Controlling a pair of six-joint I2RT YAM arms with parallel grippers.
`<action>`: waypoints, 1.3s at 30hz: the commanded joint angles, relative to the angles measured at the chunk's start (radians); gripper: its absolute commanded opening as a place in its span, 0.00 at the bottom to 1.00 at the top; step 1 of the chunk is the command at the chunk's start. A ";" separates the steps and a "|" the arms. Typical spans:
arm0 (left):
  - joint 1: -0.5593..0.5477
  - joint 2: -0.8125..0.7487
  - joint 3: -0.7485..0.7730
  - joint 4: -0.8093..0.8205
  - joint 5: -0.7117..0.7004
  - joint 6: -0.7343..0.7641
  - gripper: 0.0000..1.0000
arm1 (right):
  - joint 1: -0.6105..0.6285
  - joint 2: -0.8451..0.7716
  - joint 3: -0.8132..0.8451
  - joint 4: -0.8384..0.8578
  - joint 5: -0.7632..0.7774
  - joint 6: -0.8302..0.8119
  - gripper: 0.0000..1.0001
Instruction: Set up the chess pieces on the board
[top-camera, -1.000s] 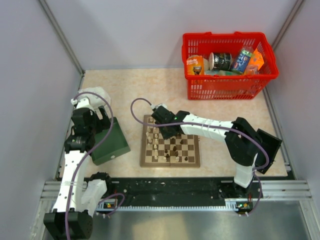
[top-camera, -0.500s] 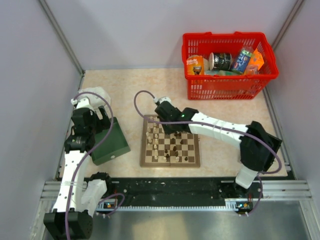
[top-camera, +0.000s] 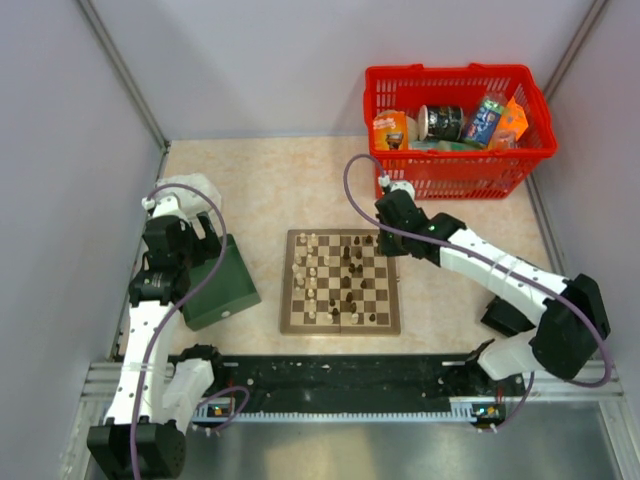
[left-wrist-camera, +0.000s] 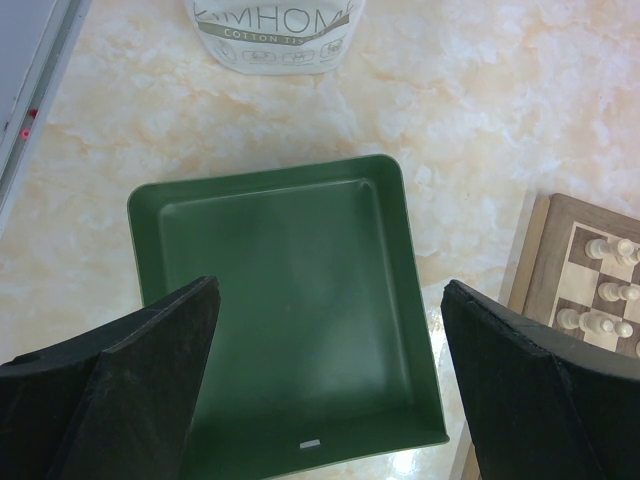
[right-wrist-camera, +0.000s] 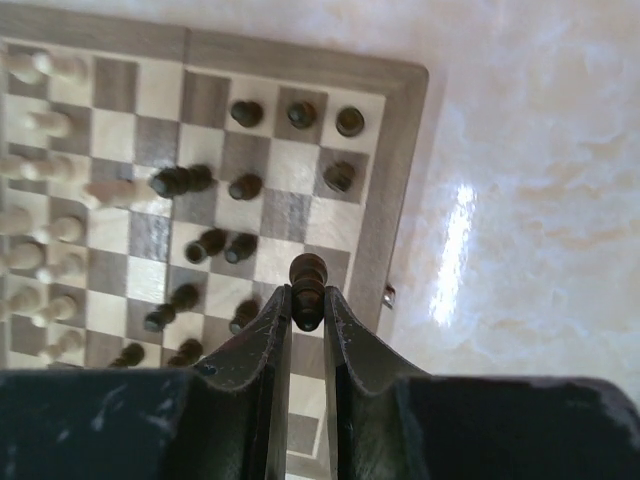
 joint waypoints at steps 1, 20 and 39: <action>0.000 -0.008 0.000 0.015 -0.002 0.006 0.98 | -0.020 0.018 -0.037 0.011 -0.011 0.027 0.07; 0.000 -0.004 -0.002 0.015 -0.005 0.006 0.98 | -0.024 0.176 -0.075 0.103 0.047 0.040 0.07; 0.000 0.001 0.000 0.015 -0.003 0.008 0.98 | -0.024 0.223 -0.080 0.130 0.064 0.047 0.08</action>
